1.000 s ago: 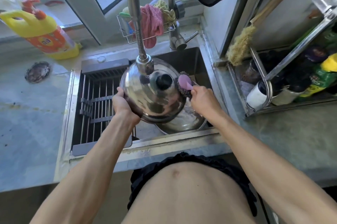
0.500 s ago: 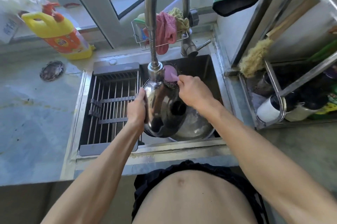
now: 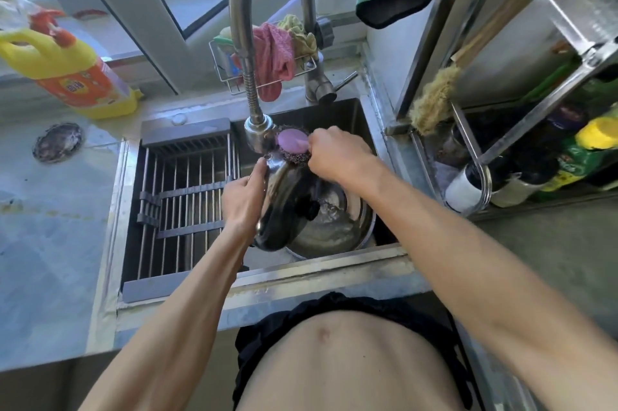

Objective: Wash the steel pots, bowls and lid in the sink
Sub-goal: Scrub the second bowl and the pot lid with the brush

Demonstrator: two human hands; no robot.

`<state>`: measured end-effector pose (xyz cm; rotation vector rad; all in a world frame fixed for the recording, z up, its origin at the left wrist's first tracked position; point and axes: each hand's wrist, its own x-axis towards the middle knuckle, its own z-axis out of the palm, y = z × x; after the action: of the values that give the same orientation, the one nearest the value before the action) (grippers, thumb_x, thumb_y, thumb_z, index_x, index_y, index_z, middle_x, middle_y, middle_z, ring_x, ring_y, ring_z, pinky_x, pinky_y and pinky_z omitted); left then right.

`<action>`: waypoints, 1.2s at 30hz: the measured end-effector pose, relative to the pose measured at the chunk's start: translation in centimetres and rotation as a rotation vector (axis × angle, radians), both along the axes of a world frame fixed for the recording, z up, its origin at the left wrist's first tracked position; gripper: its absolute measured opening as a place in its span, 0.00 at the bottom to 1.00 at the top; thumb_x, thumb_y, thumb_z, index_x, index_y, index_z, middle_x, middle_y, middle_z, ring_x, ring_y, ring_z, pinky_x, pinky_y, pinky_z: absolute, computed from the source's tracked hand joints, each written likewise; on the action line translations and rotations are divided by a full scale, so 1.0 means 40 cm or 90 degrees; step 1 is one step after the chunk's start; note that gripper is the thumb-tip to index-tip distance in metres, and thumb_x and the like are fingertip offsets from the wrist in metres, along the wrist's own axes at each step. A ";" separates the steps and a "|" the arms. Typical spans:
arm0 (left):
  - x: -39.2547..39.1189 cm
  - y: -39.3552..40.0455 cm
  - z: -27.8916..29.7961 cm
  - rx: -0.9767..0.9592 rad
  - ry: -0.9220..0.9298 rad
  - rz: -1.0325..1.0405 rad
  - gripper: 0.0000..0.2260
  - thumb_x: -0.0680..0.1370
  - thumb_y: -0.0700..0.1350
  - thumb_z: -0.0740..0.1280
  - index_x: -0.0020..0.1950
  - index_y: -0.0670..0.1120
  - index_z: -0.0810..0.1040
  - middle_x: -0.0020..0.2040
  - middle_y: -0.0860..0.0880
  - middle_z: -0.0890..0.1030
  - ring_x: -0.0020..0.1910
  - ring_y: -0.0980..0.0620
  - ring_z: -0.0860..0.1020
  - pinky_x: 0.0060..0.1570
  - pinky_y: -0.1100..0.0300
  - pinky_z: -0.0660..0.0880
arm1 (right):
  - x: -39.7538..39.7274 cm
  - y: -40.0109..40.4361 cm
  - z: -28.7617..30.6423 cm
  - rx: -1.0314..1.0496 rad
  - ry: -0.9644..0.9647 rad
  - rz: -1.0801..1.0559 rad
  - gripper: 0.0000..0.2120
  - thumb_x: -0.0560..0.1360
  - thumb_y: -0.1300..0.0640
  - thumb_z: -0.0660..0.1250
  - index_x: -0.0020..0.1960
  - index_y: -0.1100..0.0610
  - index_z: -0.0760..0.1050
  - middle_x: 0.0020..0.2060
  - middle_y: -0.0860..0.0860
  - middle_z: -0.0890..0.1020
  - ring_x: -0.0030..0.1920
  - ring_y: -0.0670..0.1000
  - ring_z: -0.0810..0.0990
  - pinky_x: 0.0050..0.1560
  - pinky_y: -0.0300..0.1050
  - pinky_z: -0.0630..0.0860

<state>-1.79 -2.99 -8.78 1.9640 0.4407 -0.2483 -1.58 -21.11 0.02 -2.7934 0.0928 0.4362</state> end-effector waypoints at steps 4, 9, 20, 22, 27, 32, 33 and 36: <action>-0.011 0.050 0.002 -0.020 -0.037 0.055 0.27 0.77 0.63 0.70 0.27 0.45 0.72 0.23 0.52 0.71 0.28 0.51 0.70 0.35 0.56 0.68 | 0.054 -0.033 -0.007 0.018 0.056 -0.015 0.20 0.82 0.43 0.56 0.56 0.58 0.76 0.43 0.54 0.78 0.41 0.59 0.76 0.42 0.49 0.72; -0.013 0.122 -0.025 -0.230 0.023 0.180 0.18 0.70 0.62 0.74 0.35 0.48 0.81 0.35 0.48 0.79 0.39 0.47 0.79 0.53 0.45 0.81 | 0.089 -0.074 -0.062 0.071 0.115 -0.066 0.34 0.73 0.23 0.51 0.47 0.55 0.70 0.41 0.55 0.76 0.40 0.57 0.75 0.44 0.50 0.74; 0.037 0.126 -0.019 -0.528 0.143 0.228 0.26 0.80 0.60 0.64 0.73 0.47 0.77 0.67 0.43 0.81 0.65 0.41 0.80 0.67 0.41 0.74 | -0.050 -0.158 -0.241 0.429 0.131 -0.346 0.14 0.78 0.54 0.58 0.44 0.57 0.80 0.21 0.43 0.71 0.24 0.49 0.61 0.24 0.37 0.56; 0.041 0.102 -0.010 -0.540 0.178 0.246 0.24 0.81 0.61 0.62 0.70 0.48 0.80 0.63 0.44 0.84 0.63 0.40 0.81 0.66 0.41 0.75 | -0.080 -0.160 -0.258 0.475 0.104 -0.406 0.14 0.77 0.53 0.59 0.46 0.59 0.80 0.23 0.47 0.68 0.24 0.49 0.62 0.25 0.37 0.56; 0.018 0.035 0.006 -0.560 0.256 0.402 0.20 0.80 0.60 0.63 0.60 0.50 0.86 0.55 0.45 0.87 0.57 0.40 0.83 0.61 0.41 0.78 | -0.169 -0.139 -0.269 0.507 0.040 -0.456 0.12 0.81 0.58 0.57 0.49 0.48 0.78 0.28 0.46 0.72 0.22 0.46 0.67 0.21 0.36 0.60; -0.021 -0.048 0.032 -0.626 0.294 0.485 0.22 0.80 0.58 0.61 0.62 0.46 0.84 0.60 0.39 0.84 0.60 0.36 0.80 0.57 0.39 0.77 | -0.232 -0.107 -0.290 0.489 -0.058 -0.478 0.15 0.83 0.54 0.57 0.45 0.58 0.79 0.28 0.48 0.72 0.29 0.48 0.68 0.30 0.41 0.63; -0.030 -0.068 0.031 -0.663 0.290 0.486 0.25 0.81 0.59 0.57 0.66 0.44 0.82 0.63 0.37 0.81 0.63 0.34 0.78 0.60 0.36 0.75 | -0.247 -0.103 -0.294 0.480 -0.079 -0.480 0.15 0.83 0.54 0.58 0.41 0.57 0.77 0.29 0.48 0.72 0.30 0.48 0.69 0.30 0.41 0.63; -0.038 -0.111 0.024 -0.781 0.280 0.492 0.33 0.82 0.64 0.48 0.75 0.44 0.74 0.72 0.32 0.73 0.70 0.28 0.72 0.66 0.24 0.65 | -0.274 -0.081 -0.287 0.422 -0.152 -0.453 0.13 0.83 0.57 0.57 0.42 0.52 0.76 0.31 0.46 0.72 0.34 0.49 0.71 0.29 0.41 0.63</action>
<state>-3.33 -7.42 -7.82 0.4606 0.9930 -0.3318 -12.56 -24.35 -11.48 -1.9632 0.7122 -0.0503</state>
